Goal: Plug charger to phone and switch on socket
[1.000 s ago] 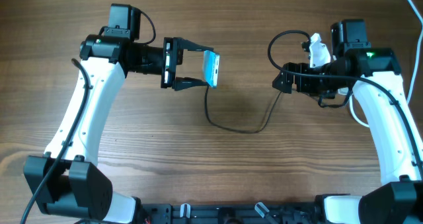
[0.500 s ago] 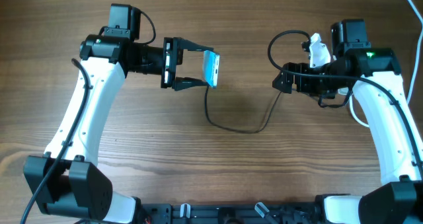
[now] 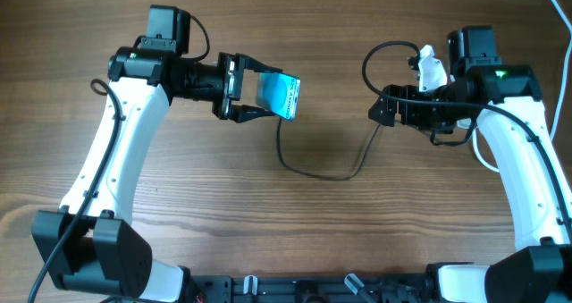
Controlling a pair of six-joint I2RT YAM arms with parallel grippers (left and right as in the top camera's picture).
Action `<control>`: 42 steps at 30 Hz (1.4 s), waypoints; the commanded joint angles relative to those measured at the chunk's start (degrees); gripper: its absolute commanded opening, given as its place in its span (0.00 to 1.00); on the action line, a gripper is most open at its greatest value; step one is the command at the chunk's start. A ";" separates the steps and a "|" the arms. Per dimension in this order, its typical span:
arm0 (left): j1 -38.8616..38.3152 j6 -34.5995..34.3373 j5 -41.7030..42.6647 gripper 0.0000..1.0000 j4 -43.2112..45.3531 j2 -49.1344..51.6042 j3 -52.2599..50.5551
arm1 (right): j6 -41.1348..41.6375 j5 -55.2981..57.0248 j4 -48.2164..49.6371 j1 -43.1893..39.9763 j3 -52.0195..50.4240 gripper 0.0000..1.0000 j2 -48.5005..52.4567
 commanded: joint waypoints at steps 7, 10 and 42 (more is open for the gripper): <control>-0.31 4.83 -41.68 0.04 -5.84 -1.86 1.40 | 2.14 0.87 0.55 0.31 0.13 1.00 0.50; -1.18 4.83 -52.72 0.04 -9.62 -1.84 1.38 | 3.10 0.37 1.33 0.37 0.13 1.00 0.79; -1.31 -5.09 -22.18 0.04 -7.50 -1.84 1.38 | 40.72 -6.64 37.81 30.08 -5.18 0.54 1.73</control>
